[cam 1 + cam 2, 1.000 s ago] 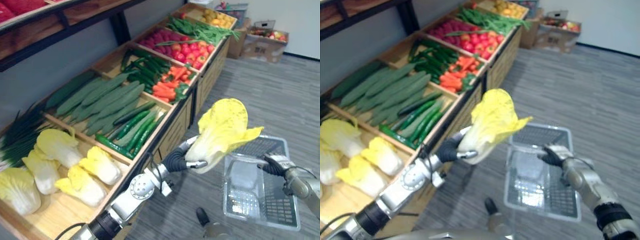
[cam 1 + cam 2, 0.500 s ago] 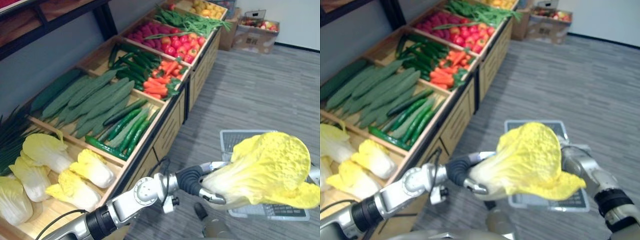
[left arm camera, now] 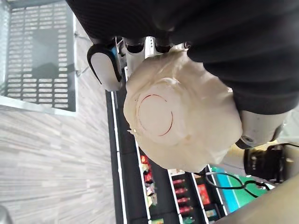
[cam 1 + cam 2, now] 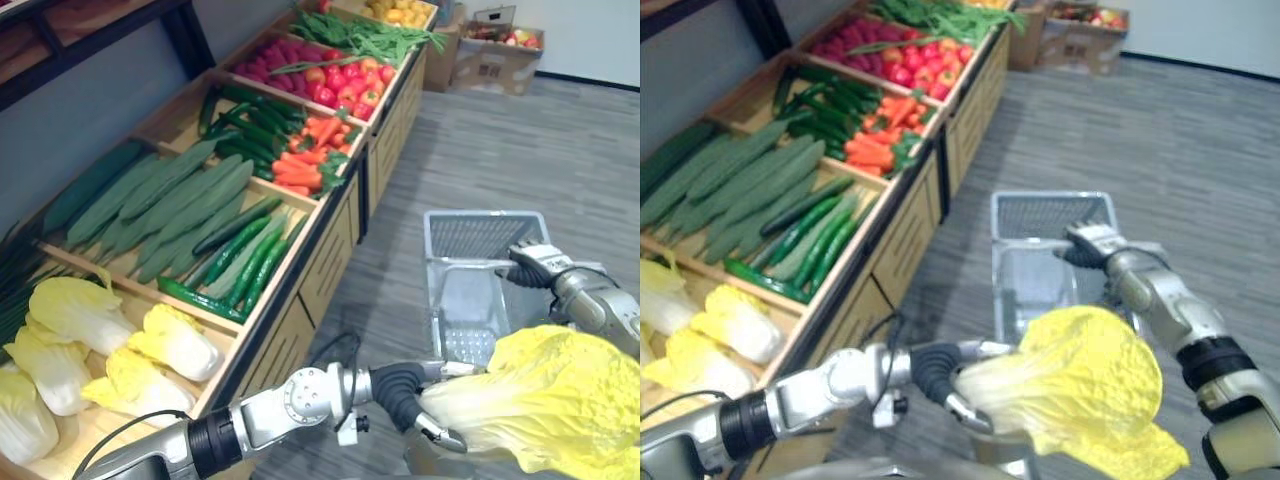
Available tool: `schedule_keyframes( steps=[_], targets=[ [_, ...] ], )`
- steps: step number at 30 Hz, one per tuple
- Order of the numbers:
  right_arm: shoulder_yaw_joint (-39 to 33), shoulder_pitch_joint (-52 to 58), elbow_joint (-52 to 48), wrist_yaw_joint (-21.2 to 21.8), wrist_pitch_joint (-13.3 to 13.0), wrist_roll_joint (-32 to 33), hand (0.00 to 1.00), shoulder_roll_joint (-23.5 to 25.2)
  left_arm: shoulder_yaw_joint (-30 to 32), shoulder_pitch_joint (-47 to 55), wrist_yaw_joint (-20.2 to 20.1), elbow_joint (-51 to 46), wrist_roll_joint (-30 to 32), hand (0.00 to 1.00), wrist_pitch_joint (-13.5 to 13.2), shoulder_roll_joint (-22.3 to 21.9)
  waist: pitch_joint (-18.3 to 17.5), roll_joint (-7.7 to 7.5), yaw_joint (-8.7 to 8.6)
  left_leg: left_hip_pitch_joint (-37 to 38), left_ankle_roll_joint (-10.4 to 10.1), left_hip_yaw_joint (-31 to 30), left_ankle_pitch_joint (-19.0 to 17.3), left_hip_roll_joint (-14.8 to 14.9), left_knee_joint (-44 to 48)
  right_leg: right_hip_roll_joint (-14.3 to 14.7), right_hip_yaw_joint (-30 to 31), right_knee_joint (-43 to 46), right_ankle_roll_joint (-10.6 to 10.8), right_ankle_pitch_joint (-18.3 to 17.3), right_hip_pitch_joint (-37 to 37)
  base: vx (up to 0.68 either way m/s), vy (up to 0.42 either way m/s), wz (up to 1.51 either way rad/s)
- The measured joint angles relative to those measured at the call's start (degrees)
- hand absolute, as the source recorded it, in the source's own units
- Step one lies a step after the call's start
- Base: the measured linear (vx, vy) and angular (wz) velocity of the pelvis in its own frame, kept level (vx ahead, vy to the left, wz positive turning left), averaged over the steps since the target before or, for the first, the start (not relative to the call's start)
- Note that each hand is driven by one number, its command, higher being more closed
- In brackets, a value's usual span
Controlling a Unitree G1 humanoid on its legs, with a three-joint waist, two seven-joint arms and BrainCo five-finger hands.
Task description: Pick vegetable in the basket
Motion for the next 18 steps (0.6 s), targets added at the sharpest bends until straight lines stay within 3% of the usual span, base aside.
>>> schedule_keyframes(
  steps=[10,16,18],
  targets=[
    [4.5,-2.5,-4.8,2.0,-0.3,0.6,1.0,1.7,-1.5,-0.2,-0.1,12.6,2.3,1.0,0.4,-6.7,0.0,-0.04,-0.94,0.8,0.0,0.3,0.0,0.0,-0.2,0.3,0.1,0.1,0.0,0.0,0.6,-0.06,-0.024,-0.01],
    [7.4,-2.6,-7.3,4.4,-0.2,1.2,1.0,3.9,2.7,-0.2,2.2,24.8,8.5,1.0,2.3,-15.0,0.0,-0.48,-1.4,0.7,-0.2,0.2,-0.1,0.0,-0.2,0.3,0.1,0.1,-0.1,-0.5,0.6,-0.07,-0.032,0.0],
    [7.8,-2.6,-7.9,4.9,-0.1,1.2,1.0,4.3,3.4,-0.2,2.7,26.4,9.5,1.0,2.7,-16.0,-0.1,-0.73,-1.4,0.7,-0.2,0.2,-0.1,0.0,-0.2,0.3,0.1,0.1,-0.3,-0.7,0.6,-0.05,-0.024,0.01]
  ],
)
